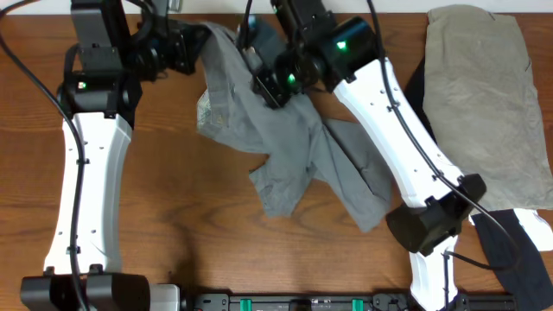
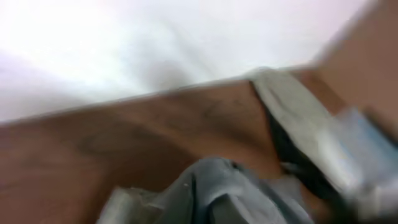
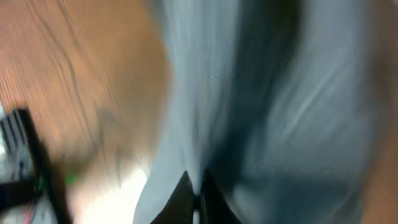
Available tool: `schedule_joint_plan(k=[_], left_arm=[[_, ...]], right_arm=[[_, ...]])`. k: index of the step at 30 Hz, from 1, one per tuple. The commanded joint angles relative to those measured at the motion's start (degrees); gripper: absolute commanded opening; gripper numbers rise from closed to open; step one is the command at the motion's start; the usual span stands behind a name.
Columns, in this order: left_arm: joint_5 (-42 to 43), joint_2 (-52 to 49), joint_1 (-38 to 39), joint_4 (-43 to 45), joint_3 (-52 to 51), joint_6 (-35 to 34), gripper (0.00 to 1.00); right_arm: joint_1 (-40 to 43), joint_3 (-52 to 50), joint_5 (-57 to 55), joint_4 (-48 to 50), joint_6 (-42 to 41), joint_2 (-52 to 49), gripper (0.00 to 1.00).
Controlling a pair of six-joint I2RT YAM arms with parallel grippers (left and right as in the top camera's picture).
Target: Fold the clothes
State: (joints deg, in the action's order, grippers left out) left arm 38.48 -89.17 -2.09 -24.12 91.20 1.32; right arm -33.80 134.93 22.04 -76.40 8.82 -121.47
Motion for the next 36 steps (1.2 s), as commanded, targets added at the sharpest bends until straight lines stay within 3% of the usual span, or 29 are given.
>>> schedule_joint_plan(k=[1, 10, 19, 24, 34, 36], left_arm=[[-15.0, 1.5, -4.0, 4.8, 4.0, -2.8, 0.06], [-23.2, 1.5, -4.0, 5.2, 4.0, -2.7, 0.06], [-27.7, 1.5, -4.0, 4.9, 4.0, -2.7, 0.06], [-29.0, 1.5, -4.0, 4.2, 4.0, -2.7, 0.06], [-29.0, 1.5, -5.1, 2.5, 4.0, -2.7, 0.06], [-29.0, 1.5, -5.8, 1.9, 4.0, -2.8, 0.06]], right_arm=[[0.6, -3.1, -5.3, -3.8, -0.7, -5.5, 0.08], [0.3, -3.0, -5.7, -4.3, -0.3, -8.3, 0.15], [-4.3, -3.0, -0.4, -4.3, 1.1, -7.1, 0.30], [-9.2, -3.0, 2.9, -2.4, 0.8, -7.1, 0.44], [-18.4, -3.6, -12.7, 3.6, -10.8, -7.1, 0.54], [-19.5, -4.7, -14.8, 5.2, -13.1, -7.1, 0.61]])
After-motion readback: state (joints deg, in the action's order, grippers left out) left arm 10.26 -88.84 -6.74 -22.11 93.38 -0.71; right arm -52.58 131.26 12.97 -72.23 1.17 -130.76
